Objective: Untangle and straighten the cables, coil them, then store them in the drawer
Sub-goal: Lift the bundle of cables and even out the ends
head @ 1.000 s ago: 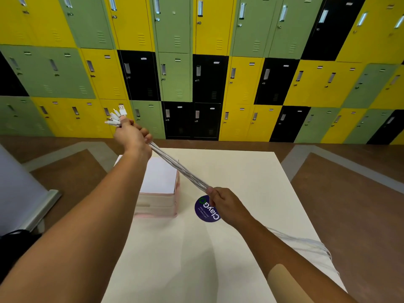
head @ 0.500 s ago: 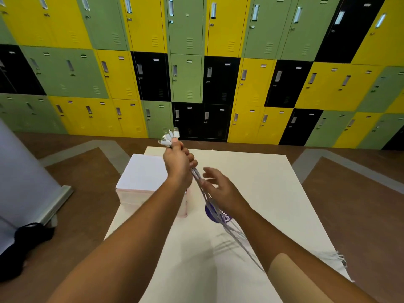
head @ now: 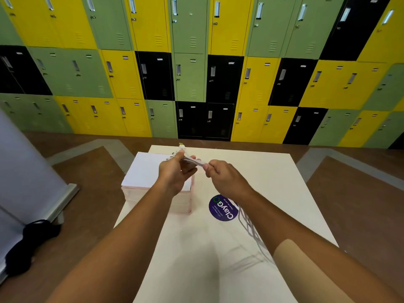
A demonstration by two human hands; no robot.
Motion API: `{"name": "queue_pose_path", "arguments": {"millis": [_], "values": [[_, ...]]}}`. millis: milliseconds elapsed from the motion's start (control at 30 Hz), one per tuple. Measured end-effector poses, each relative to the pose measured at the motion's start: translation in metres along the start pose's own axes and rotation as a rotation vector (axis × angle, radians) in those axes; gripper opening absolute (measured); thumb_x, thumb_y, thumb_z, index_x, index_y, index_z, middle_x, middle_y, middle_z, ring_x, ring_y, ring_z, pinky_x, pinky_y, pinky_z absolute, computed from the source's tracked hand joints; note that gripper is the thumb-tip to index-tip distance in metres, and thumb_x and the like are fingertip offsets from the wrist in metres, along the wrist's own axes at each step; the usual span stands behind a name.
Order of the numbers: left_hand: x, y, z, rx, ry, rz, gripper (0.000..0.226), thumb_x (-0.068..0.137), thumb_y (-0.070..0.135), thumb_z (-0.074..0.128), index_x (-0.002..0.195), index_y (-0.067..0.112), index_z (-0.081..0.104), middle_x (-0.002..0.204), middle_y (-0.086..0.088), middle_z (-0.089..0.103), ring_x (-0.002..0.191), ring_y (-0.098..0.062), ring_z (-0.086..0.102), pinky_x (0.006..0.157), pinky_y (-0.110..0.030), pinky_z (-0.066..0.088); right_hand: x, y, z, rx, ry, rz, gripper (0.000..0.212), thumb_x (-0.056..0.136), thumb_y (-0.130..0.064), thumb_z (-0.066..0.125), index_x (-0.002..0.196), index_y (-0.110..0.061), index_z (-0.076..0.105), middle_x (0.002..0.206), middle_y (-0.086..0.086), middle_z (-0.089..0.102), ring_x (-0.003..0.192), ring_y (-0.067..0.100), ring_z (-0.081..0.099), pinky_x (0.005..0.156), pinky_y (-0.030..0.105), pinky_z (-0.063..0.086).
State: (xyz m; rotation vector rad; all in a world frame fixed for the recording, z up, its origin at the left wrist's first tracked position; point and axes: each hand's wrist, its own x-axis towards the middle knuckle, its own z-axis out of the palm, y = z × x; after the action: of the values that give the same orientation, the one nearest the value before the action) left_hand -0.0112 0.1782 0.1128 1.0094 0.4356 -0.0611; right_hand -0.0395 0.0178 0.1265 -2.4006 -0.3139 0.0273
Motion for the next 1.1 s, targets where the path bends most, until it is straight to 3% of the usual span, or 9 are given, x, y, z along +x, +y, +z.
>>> {"name": "queue_pose_path", "arguments": {"millis": [100, 167, 267, 367, 467, 567, 700, 933, 1100], "values": [[0.003, 0.001, -0.019, 0.389, 0.138, 0.102, 0.061, 0.094, 0.034, 0.065, 0.142, 0.004, 0.041, 0.134, -0.017, 0.057, 0.11, -0.033, 0.066, 0.095, -0.047, 0.054, 0.003, 0.003, -0.014, 0.013, -0.044, 0.054, 0.039, 0.105, -0.042, 0.039, 0.083, -0.016, 0.057, 0.069, -0.003, 0.051, 0.065, 0.017, 0.047, 0.061, 0.033, 0.035], [-0.002, 0.001, -0.025, 0.701, 0.192, 0.369, 0.07, 0.094, 0.031, 0.066, 0.15, 0.013, 0.029, 0.151, -0.011, 0.041, 0.134, -0.03, 0.046, 0.109, -0.043, 0.04, 0.007, 0.007, -0.023, 0.015, -0.075, 0.074, 0.038, 0.104, -0.041, 0.04, 0.081, -0.016, 0.057, 0.067, -0.002, 0.049, 0.062, 0.016, 0.045, 0.06, 0.032, 0.033], [-0.011, 0.001, -0.021, 1.126, -0.129, 0.961, 0.053, 0.096, 0.018, 0.06, 0.145, 0.021, 0.041, 0.151, 0.0, 0.043, 0.141, -0.016, 0.036, 0.117, -0.04, 0.03, 0.013, 0.007, -0.03, 0.089, -0.146, 0.084, 0.039, 0.104, -0.041, 0.043, 0.076, -0.018, 0.057, 0.064, 0.0, 0.048, 0.055, 0.014, 0.04, 0.054, 0.028, 0.031], [-0.011, -0.005, -0.007, 1.463, -0.469, 1.073, 0.043, 0.096, 0.018, 0.056, 0.139, 0.023, 0.048, 0.14, 0.005, 0.055, 0.132, -0.01, 0.045, 0.121, -0.039, 0.018, 0.016, 0.006, -0.034, 0.217, -0.226, 0.11, 0.039, 0.104, -0.039, 0.044, 0.076, -0.015, 0.055, 0.06, 0.002, 0.042, 0.047, 0.013, 0.032, 0.046, 0.025, 0.024], [-0.008, -0.002, 0.004, 1.43, -0.524, 0.955, 0.02, 0.102, 0.018, 0.047, 0.118, 0.018, 0.059, 0.109, 0.004, 0.065, 0.096, -0.014, 0.057, 0.097, -0.038, 0.046, 0.015, 0.007, -0.039, 0.309, -0.272, 0.11, 0.039, 0.104, -0.039, 0.044, 0.077, -0.013, 0.053, 0.058, 0.002, 0.036, 0.048, 0.013, 0.025, 0.045, 0.027, 0.02], [-0.009, 0.003, 0.011, 1.417, -0.574, 0.827, 0.014, 0.103, 0.023, 0.046, 0.101, 0.019, 0.059, 0.086, 0.003, 0.062, 0.077, -0.016, 0.055, 0.07, -0.039, 0.049, 0.012, 0.013, -0.047, 0.327, -0.274, 0.11, 0.04, 0.104, -0.04, 0.045, 0.079, -0.012, 0.057, 0.059, 0.002, 0.037, 0.048, 0.012, 0.027, 0.045, 0.027, 0.022], [-0.011, 0.004, 0.02, 1.275, -0.613, 0.543, 0.023, 0.103, 0.029, 0.047, 0.088, 0.016, 0.059, 0.071, 0.005, 0.053, 0.06, -0.008, 0.045, 0.058, -0.027, 0.039, 0.011, 0.017, -0.056, 0.244, -0.228, 0.072, 0.041, 0.101, -0.045, 0.049, 0.083, -0.013, 0.068, 0.064, 0.002, 0.044, 0.054, 0.014, 0.035, 0.047, 0.026, 0.028], [-0.024, 0.004, 0.021, 0.566, -0.635, -0.106, 0.032, 0.103, 0.031, 0.045, 0.074, 0.018, 0.047, 0.06, 0.005, 0.024, 0.049, -0.01, 0.019, 0.046, -0.022, 0.018, 0.016, 0.022, -0.063, 0.258, -0.128, -0.067, 0.017, 0.1, -0.026, 0.059, 0.101, -0.016, 0.072, 0.067, -0.002, 0.059, 0.052, 0.003, 0.044, 0.048, 0.017, 0.036], [-0.029, -0.001, 0.02, 0.275, -0.632, -0.248, 0.032, 0.102, 0.034, 0.043, 0.073, 0.02, 0.048, 0.061, 0.007, 0.017, 0.044, -0.007, 0.016, 0.039, -0.02, 0.033, 0.013, 0.032, -0.052, 0.266, -0.07, -0.071, 0.027, 0.104, -0.036, 0.048, 0.093, -0.022, 0.068, 0.063, -0.004, 0.042, 0.054, 0.009, 0.036, 0.054, 0.031, 0.033]]}}
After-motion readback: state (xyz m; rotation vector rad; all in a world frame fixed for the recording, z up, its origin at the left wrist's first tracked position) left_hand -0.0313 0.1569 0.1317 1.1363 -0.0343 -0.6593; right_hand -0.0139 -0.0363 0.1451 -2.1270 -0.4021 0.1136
